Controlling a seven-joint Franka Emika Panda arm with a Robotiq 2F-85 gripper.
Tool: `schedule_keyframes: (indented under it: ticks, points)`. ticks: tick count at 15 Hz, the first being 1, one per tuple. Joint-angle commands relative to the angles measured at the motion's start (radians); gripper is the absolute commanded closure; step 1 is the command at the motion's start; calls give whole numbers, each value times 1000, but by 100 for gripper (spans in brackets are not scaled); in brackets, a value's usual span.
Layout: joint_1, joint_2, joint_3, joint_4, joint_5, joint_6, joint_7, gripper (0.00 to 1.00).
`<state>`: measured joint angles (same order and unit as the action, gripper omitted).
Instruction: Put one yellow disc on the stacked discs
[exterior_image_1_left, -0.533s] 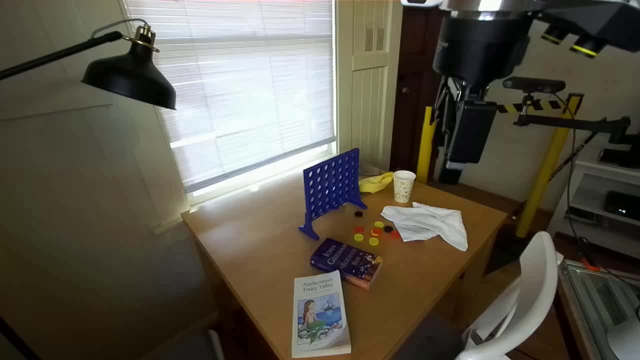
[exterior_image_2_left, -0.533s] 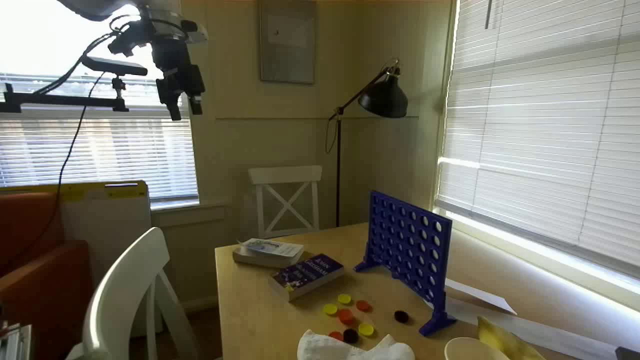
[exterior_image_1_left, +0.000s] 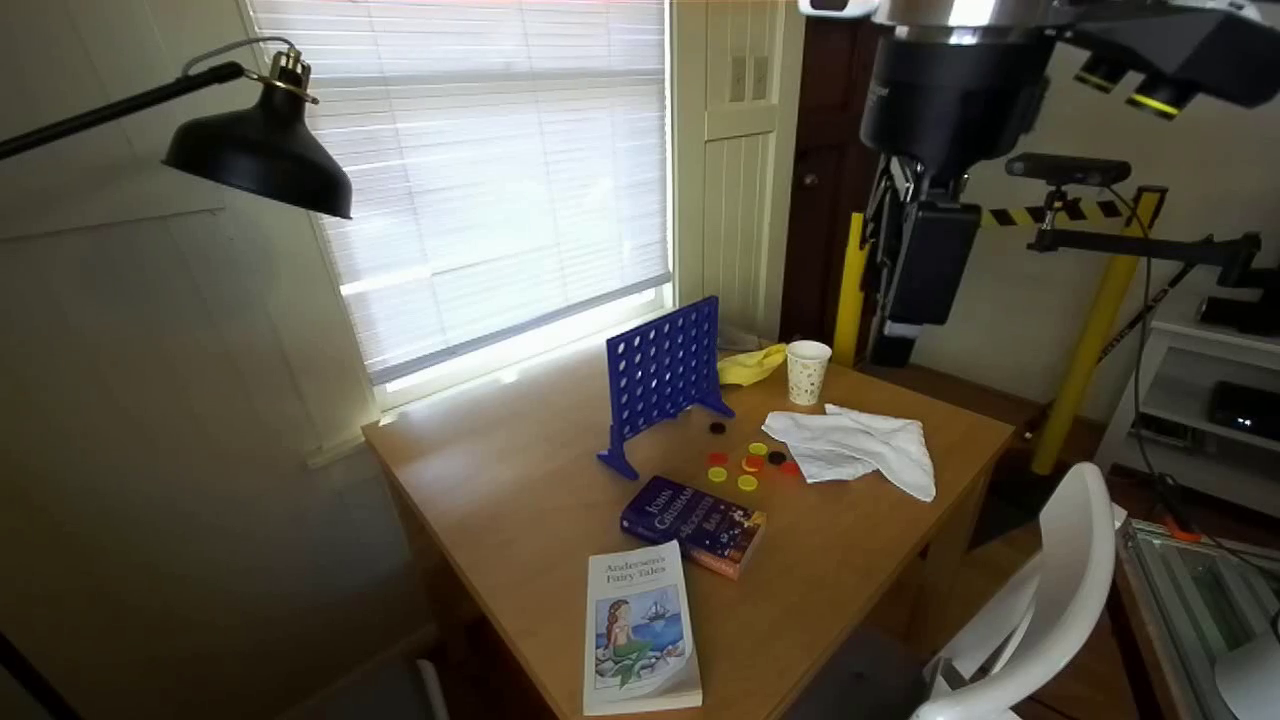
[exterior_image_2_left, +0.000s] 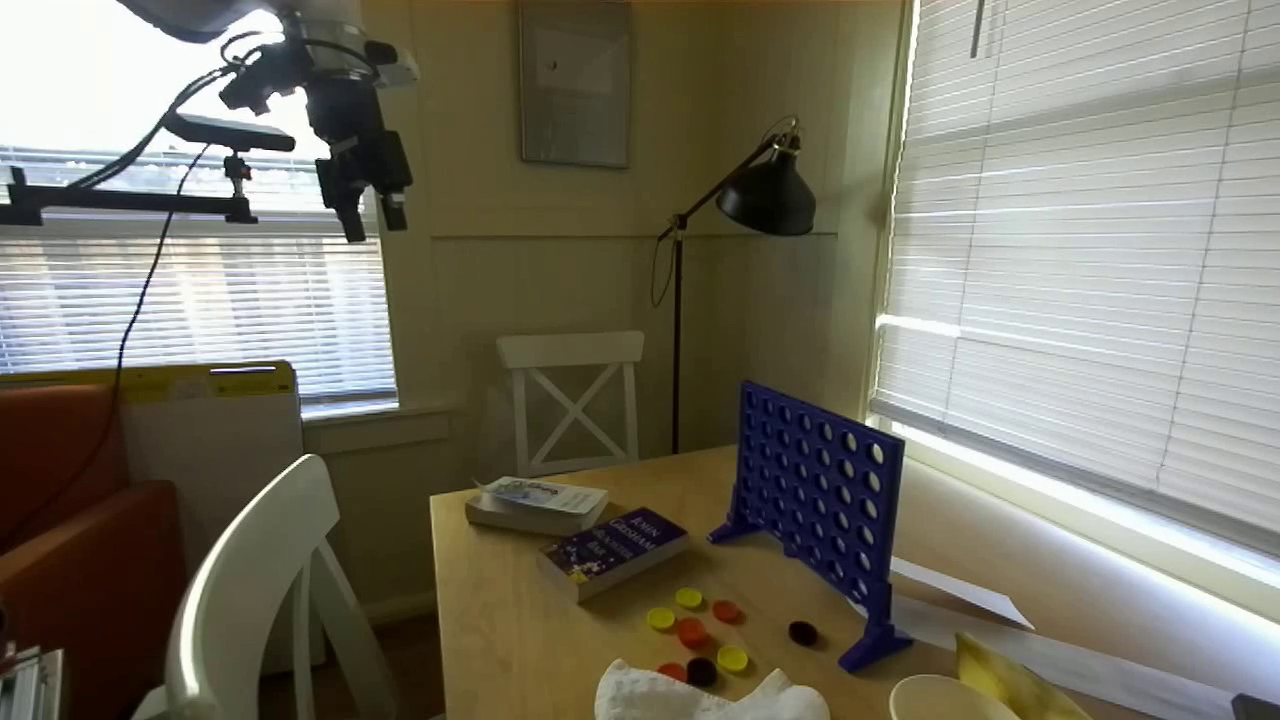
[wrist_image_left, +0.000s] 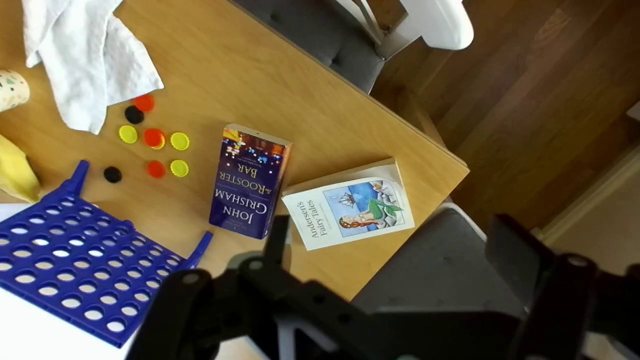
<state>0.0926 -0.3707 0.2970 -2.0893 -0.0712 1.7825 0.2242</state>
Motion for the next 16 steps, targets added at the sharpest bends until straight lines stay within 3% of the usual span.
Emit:
schedule_keyframes:
  ticks: [1,7,12,15,16]
  points:
    - [-17,70,-51,-3,-24,77,44,0]
    - [-115,244,-164,-52,-94,317,204,0]
    - [-146,385,-259,-102,-109,518,335,0]
    - [-154,461,-321,-104,-125,585,406,0]
    - [-134,422,-314,-107,-86,542,336,0]
